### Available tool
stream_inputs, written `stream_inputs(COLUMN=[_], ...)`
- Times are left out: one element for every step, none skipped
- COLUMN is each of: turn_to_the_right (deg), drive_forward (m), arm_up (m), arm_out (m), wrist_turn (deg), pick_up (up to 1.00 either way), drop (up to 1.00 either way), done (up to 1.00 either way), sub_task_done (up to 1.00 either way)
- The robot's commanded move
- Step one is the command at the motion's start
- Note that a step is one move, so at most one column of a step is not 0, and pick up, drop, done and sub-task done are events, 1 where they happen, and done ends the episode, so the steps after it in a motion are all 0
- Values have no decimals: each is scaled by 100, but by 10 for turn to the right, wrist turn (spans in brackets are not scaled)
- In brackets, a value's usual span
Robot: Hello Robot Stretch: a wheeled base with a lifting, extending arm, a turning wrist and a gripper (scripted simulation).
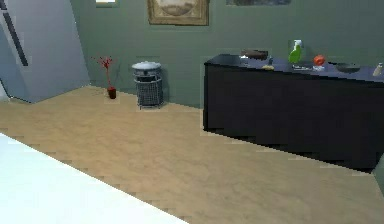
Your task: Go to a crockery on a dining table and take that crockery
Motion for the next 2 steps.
stream_inputs(turn_to_the_right=[0, 0], drive_forward=[0, 0], arm_up=[0, 0], arm_out=[0, 0], wrist_turn=[450, 300], pick_up=[0, 0], drop=[0, 0], done=[0, 0], sub_task_done=[0, 0])
